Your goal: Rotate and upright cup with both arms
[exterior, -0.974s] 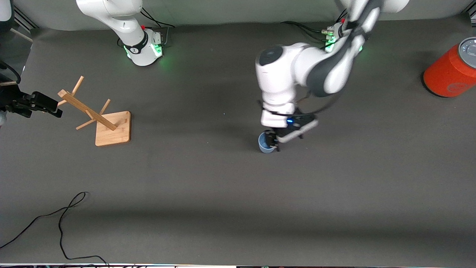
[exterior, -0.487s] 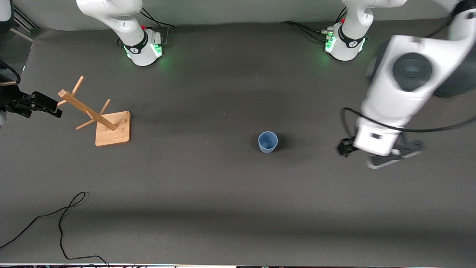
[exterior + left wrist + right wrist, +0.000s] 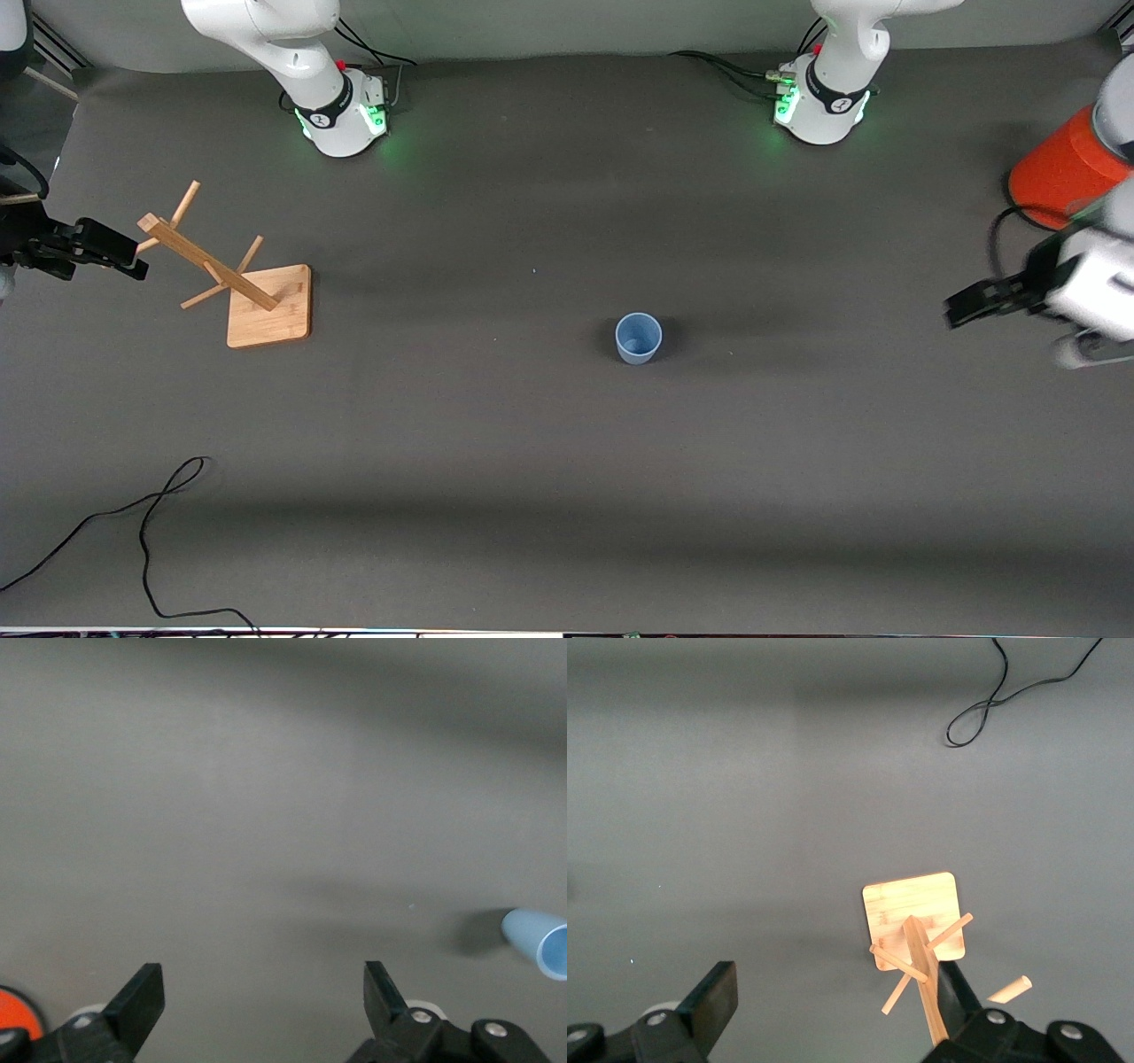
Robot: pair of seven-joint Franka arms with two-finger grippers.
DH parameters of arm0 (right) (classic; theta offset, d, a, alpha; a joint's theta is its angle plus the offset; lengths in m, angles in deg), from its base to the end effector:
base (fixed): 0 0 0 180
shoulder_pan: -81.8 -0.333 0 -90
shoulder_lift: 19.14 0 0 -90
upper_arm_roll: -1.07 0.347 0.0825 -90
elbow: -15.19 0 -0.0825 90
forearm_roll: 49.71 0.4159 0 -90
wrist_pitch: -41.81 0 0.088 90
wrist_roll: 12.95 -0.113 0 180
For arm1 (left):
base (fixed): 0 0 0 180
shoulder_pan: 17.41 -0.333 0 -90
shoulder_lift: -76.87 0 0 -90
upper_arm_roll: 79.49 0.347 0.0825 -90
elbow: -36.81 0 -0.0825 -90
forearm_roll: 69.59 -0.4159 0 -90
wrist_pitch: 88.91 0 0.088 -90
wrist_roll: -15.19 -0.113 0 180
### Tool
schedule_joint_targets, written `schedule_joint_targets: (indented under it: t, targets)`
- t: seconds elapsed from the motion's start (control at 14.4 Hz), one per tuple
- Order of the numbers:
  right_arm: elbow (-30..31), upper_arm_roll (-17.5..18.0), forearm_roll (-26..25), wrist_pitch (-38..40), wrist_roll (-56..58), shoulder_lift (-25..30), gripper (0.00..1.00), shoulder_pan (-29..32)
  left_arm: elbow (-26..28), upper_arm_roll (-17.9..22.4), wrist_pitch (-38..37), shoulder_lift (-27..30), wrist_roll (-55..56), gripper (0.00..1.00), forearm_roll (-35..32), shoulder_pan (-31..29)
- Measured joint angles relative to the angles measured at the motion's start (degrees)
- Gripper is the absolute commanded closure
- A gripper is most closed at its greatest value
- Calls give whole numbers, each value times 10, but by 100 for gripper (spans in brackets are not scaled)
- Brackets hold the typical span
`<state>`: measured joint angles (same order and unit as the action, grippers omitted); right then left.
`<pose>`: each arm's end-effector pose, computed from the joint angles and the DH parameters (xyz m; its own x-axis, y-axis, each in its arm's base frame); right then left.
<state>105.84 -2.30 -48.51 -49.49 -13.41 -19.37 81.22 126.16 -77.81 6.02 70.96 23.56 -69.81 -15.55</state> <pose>0.5893 -0.0263 0.6434 0.9983 -0.0572 0.0072 -0.0570 -0.9982 -0.0208 0.6268 -0.0025 0.6002 0.9899 0.1420 -0.0047 0.1420 -0.9898 -0.0076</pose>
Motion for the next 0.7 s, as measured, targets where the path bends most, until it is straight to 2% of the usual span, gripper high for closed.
schedule_joint_targets:
  t: [0.14, 0.28, 0.42, 0.56, 0.7]
  targets:
    - [0, 0, 0, 0, 0, 0, 0, 0, 34, 81, -3, 31, -28, 0, 0, 53]
    - [0, 0, 0, 0, 0, 0, 0, 0, 51, 100, -10, 46, -32, 0, -19, 67]
    - [0, 0, 0, 0, 0, 0, 0, 0, 55, 97, -10, 46, -32, 0, -30, 65]
    - [0, 0, 0, 0, 0, 0, 0, 0, 55, 61, -15, 44, -32, 0, -32, 38]
    - [0, 0, 0, 1, 0, 0, 0, 0, 53, 41, -22, 44, -32, 0, -33, 27]
